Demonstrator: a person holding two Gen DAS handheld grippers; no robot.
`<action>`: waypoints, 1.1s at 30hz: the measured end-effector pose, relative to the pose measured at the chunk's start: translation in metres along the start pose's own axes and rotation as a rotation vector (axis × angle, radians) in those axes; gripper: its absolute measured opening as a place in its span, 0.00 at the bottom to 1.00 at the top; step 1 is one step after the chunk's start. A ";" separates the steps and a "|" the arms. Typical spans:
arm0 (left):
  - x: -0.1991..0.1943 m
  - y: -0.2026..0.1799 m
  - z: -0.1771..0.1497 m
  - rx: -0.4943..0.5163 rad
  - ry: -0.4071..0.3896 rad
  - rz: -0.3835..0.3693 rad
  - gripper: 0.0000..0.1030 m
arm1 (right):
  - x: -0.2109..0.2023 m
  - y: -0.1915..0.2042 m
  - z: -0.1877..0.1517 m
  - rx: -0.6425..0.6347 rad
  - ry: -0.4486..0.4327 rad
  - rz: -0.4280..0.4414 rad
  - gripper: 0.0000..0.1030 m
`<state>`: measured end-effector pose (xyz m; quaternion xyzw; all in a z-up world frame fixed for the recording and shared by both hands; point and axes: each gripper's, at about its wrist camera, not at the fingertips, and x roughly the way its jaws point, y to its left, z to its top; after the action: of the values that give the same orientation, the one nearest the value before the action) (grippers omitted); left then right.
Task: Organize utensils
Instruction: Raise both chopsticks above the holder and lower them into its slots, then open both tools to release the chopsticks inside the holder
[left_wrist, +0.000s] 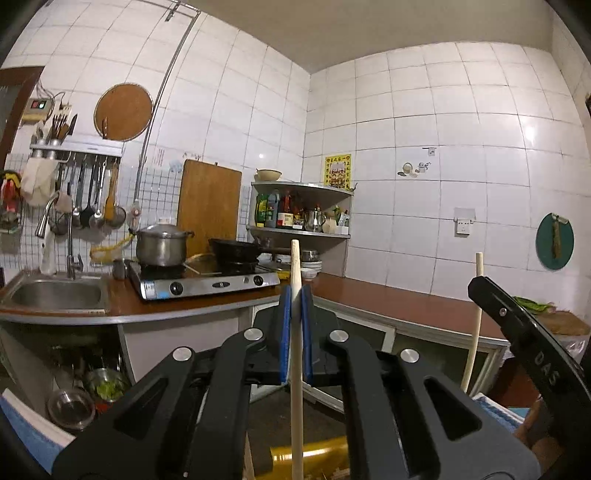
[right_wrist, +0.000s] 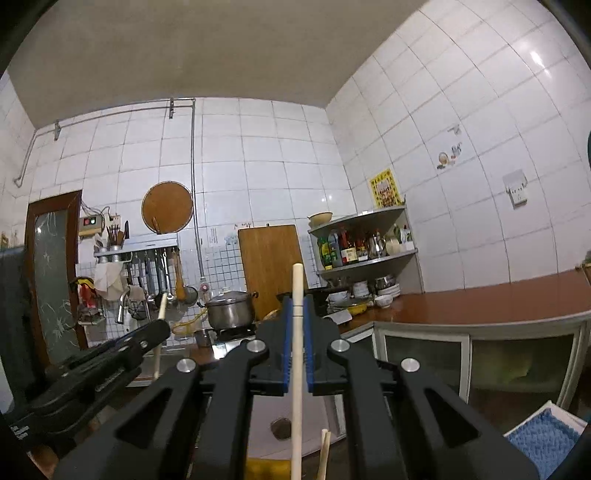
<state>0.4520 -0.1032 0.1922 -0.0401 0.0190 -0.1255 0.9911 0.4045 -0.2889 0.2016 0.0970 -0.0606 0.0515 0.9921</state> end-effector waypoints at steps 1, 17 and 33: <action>0.005 -0.001 -0.001 0.002 0.002 0.001 0.04 | 0.002 0.001 -0.004 -0.012 -0.002 -0.003 0.05; 0.030 0.009 -0.049 -0.015 0.081 0.001 0.04 | 0.008 -0.003 -0.064 -0.082 0.076 0.018 0.05; 0.004 0.011 -0.062 0.007 0.098 0.012 0.05 | 0.000 -0.015 -0.092 -0.061 0.163 0.049 0.06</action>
<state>0.4554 -0.0980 0.1296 -0.0305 0.0674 -0.1213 0.9899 0.4166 -0.2854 0.1096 0.0608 0.0163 0.0818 0.9947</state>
